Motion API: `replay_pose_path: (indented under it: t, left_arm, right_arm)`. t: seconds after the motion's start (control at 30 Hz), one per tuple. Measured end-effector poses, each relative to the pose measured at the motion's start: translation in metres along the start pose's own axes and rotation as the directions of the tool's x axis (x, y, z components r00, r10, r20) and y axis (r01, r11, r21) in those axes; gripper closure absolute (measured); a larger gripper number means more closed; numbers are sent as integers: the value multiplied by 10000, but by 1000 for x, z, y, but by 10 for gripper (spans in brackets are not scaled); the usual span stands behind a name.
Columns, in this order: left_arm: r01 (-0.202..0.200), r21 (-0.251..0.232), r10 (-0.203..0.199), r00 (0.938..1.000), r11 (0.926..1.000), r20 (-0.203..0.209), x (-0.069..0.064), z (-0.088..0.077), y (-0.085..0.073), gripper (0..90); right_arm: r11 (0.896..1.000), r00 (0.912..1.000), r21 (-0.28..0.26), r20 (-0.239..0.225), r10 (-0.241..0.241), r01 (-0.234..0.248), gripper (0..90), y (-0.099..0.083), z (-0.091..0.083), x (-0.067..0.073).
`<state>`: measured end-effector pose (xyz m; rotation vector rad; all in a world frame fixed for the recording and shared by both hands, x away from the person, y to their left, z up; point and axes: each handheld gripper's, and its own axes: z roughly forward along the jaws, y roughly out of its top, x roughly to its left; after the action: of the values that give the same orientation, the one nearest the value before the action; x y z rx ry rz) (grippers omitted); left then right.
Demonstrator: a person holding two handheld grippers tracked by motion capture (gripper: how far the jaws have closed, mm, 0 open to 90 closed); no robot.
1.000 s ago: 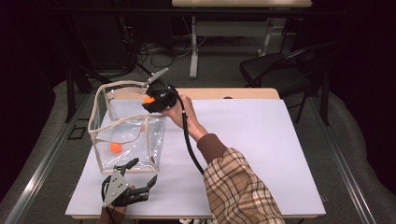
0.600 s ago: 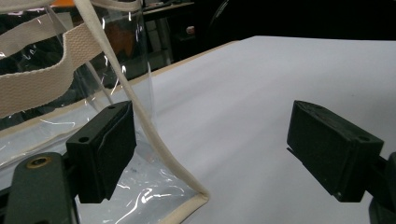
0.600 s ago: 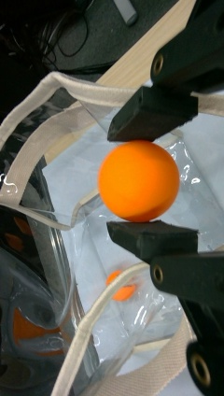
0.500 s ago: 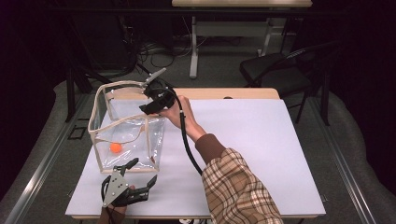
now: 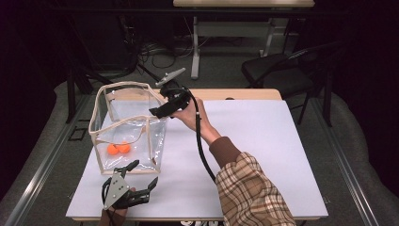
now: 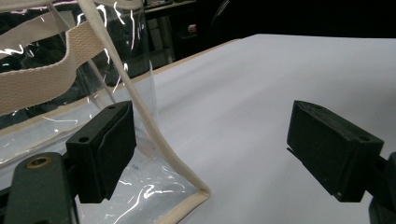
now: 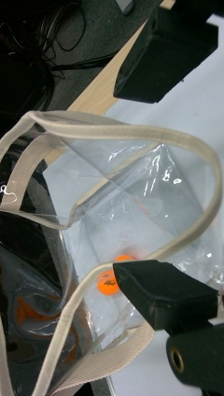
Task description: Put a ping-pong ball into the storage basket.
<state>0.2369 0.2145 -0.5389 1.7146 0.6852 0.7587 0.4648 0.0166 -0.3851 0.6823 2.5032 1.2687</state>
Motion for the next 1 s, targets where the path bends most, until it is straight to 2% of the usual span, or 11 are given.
replay_pose_path:
  t: [0.53,1.0]
  left_arm:
    - [-23,-19,23,10000,10000,42,0,1,0,156]
    - [-46,-5,46,10000,10000,57,0,2,1,156]
  right_arm:
    - [9999,9996,152,296,42,-47,43,-39,-33,-10]
    - [9994,9992,319,383,-111,99,16,-71,-45,-6]
